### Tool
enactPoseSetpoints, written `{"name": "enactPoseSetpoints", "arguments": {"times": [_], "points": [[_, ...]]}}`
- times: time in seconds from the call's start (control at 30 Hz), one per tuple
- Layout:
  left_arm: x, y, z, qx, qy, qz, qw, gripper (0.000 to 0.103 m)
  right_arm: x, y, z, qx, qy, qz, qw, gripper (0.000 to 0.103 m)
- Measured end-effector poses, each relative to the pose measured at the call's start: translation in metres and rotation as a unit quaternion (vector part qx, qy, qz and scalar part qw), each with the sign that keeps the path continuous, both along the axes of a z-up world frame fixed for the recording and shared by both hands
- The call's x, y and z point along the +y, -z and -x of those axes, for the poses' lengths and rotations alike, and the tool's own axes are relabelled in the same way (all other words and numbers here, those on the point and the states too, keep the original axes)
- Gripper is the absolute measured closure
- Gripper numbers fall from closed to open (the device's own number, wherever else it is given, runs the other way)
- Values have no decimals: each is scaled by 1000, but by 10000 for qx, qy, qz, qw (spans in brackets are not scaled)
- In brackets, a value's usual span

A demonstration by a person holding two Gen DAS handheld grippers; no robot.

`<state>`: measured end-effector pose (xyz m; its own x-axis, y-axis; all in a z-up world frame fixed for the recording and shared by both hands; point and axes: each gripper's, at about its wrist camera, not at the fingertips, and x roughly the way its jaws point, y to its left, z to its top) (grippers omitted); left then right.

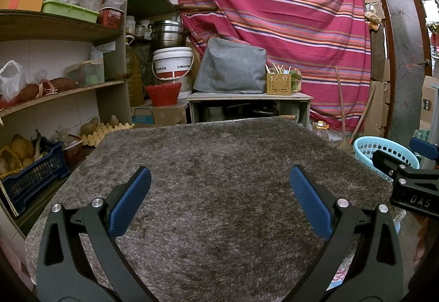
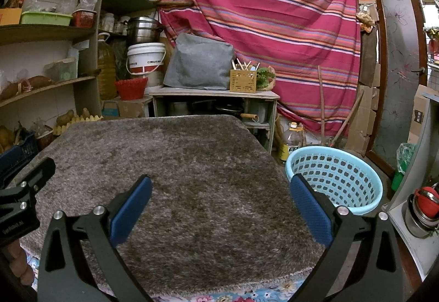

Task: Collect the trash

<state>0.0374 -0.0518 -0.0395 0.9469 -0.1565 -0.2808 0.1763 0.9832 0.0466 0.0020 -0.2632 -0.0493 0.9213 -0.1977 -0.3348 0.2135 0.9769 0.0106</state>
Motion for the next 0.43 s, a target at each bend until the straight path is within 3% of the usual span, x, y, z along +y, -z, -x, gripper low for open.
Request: {"name": "enactPoseSetpoints", "arguments": {"times": [0.43], "points": [[10, 10, -5, 114, -38, 89, 9999, 5, 1, 0, 0, 3, -8, 0, 10000, 4]]}}
